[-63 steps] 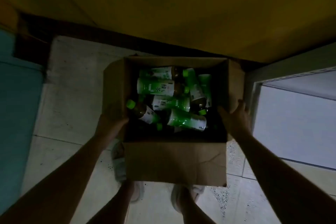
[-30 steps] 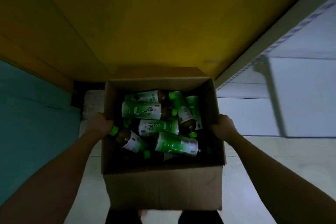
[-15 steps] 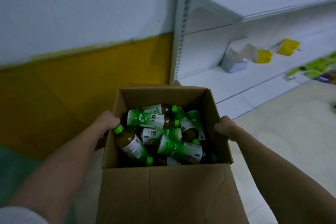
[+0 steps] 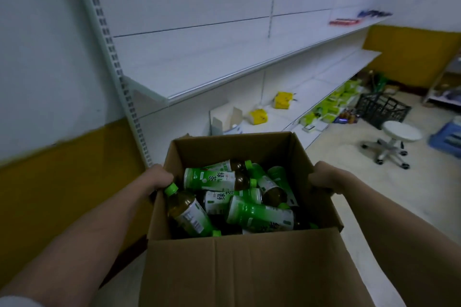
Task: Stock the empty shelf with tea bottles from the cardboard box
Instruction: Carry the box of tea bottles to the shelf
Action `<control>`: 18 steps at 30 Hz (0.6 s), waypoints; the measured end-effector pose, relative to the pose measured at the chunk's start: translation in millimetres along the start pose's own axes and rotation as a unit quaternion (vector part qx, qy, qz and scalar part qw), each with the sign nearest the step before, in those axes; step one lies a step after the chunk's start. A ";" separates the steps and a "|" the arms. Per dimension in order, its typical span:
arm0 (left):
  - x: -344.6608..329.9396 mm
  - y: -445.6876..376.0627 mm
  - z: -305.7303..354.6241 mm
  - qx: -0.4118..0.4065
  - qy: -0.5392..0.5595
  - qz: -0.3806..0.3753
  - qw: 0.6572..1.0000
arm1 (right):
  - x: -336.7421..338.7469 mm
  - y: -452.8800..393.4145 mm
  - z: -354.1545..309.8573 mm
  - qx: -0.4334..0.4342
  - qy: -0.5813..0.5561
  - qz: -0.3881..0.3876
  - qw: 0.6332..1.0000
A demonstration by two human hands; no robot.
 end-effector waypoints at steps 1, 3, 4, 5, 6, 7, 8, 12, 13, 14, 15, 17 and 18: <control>-9.5 -10.4 25.9 -0.011 -0.006 -0.004 1.000 | 20.2 -9.8 12.8 -0.013 -0.008 0.011 1.000; -28.6 -30.2 77.1 -0.028 -0.005 -0.011 1.000 | 58.6 -30.4 38.1 -0.042 -0.045 0.038 0.997; -37.0 -42.3 103.5 -0.039 -0.002 -0.015 0.999 | 79.0 -42.8 48.9 -0.053 -0.068 0.054 0.995; -44.4 -55.8 129.6 -0.050 0.004 -0.017 0.999 | 99.3 -54.6 58.7 -0.063 -0.085 0.066 0.992; -50.8 -69.6 155.1 -0.061 0.008 -0.018 0.998 | 118.6 -65.3 68.0 -0.072 -0.095 0.074 0.990; -55.9 -83.4 181.1 -0.072 0.008 -0.018 0.997 | 138.1 -74.9 76.3 -0.079 -0.101 0.078 0.989; -62.0 -97.3 206.3 -0.081 0.007 -0.020 0.996 | 156.8 -84.6 84.6 -0.084 -0.104 0.081 0.988; -94.8 -156.8 293.1 -0.124 0.007 -0.022 0.992 | 221.7 -131.9 114.9 -0.083 -0.103 0.105 0.986; -106.5 -178.1 316.0 -0.135 0.000 -0.028 0.990 | 237.8 -148.6 123.6 -0.087 -0.095 0.113 0.985; -114.9 -193.1 331.7 -0.142 -0.008 -0.035 0.989 | 248.0 -161.3 129.8 -0.090 -0.086 0.115 0.986; -123.3 -204.3 344.8 -0.149 -0.015 -0.044 0.988 | 254.3 -171.5 135.2 -0.095 -0.086 0.114 0.985; -147.6 -250.7 389.8 -0.176 -0.018 -0.047 0.983 | 280.9 -210.5 150.0 -0.114 -0.103 0.123 0.980; -158.0 -273.5 412.9 -0.190 -0.027 -0.051 0.980 | 293.6 -230.1 156.1 -0.126 -0.109 0.127 0.978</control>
Point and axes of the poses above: each hand's wrist, its own y-axis away from the middle knuckle, its own x-axis out of the back of the hand, z = x × y, the point moved 4 cm from there along -y, towards the middle knuckle, and after that the axes turned 14 degrees about -x, right-handed, at the moved point
